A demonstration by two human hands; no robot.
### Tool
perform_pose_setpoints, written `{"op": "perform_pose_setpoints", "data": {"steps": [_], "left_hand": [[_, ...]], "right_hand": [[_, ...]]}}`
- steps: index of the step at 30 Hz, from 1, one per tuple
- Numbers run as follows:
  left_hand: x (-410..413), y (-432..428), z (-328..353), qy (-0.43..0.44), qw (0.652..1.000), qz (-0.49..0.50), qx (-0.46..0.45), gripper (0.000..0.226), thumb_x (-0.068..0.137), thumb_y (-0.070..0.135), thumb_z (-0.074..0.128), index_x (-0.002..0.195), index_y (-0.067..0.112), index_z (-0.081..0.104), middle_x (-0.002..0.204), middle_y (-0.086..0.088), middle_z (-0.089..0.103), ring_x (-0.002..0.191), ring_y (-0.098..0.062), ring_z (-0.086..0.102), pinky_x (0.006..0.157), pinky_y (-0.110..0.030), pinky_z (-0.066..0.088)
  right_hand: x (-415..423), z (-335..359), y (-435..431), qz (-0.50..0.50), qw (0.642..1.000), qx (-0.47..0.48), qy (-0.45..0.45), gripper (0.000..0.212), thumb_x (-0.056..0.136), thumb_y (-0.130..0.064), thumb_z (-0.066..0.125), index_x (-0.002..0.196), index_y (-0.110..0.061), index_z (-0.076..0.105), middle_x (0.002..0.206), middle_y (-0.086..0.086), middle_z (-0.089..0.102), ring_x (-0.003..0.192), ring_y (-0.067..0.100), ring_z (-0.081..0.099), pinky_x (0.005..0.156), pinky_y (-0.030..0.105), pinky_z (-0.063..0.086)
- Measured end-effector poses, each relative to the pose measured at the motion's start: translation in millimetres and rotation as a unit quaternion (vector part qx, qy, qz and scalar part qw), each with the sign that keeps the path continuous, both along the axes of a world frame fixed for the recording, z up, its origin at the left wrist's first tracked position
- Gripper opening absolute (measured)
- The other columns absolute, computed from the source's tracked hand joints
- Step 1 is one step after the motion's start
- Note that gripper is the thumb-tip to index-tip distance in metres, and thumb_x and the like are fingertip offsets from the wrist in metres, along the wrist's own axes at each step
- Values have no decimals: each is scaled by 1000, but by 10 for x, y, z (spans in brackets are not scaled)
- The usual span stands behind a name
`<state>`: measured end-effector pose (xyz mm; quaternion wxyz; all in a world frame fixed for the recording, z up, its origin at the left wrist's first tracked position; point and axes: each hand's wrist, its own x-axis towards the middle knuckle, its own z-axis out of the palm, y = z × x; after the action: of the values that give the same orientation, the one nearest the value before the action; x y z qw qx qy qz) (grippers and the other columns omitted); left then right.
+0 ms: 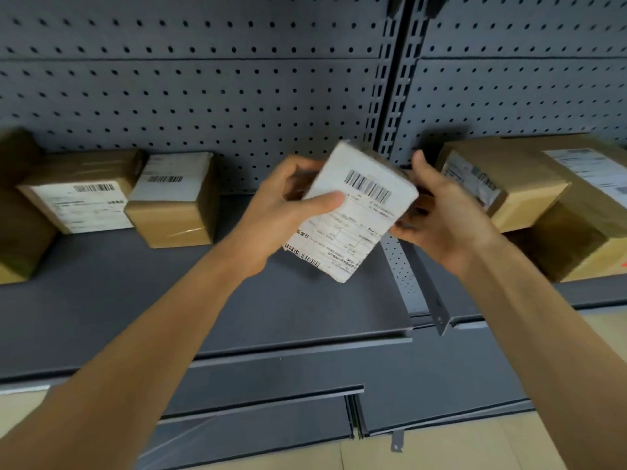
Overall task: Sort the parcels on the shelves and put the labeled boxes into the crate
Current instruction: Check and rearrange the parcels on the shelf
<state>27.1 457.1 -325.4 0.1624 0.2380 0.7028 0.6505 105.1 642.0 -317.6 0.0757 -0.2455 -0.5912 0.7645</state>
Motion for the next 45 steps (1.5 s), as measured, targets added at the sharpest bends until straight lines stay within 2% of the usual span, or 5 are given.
{"op": "perform_pose_setpoints", "data": {"steps": [5,15,19,27,45], "left_hand": [[-85,-217,-40,-114,991,67,29,38,86,28,68,122,22,58,110,4,71,93,-11,71,71,-29,55],[-213,-388,247,38,972,-131,-193,29,80,23,73,108,28,66,102,9,72,94,-4,69,81,-21,56],[-202,-402,218,47,989,-16,-140,45,79,29,74,121,35,59,121,15,62,108,1,60,94,-21,50],[26,-411,-93,-36,979,157,-124,70,82,33,72,139,21,33,135,5,43,117,-11,50,96,-40,51],[-467,-751,-5,11,971,165,-173,44,85,15,69,125,15,53,123,0,64,111,-17,61,96,-35,51]], "right_hand": [[-30,-97,-173,27,999,35,16,48,78,-58,60,118,-32,55,127,-6,56,117,20,55,87,45,54],[-178,120,-311,230,928,294,-19,75,77,-62,62,143,-38,36,129,-16,56,117,3,53,101,30,39],[-188,43,-354,147,959,240,-16,29,89,-39,59,113,-23,63,95,-4,75,93,14,71,77,29,52],[-166,-339,-449,-10,1000,0,-19,46,91,-51,55,127,-24,53,114,-2,68,104,21,67,88,48,55],[-856,-425,-1155,31,995,85,-38,32,89,-42,57,111,-19,60,101,-1,68,100,20,65,95,37,50]]}}
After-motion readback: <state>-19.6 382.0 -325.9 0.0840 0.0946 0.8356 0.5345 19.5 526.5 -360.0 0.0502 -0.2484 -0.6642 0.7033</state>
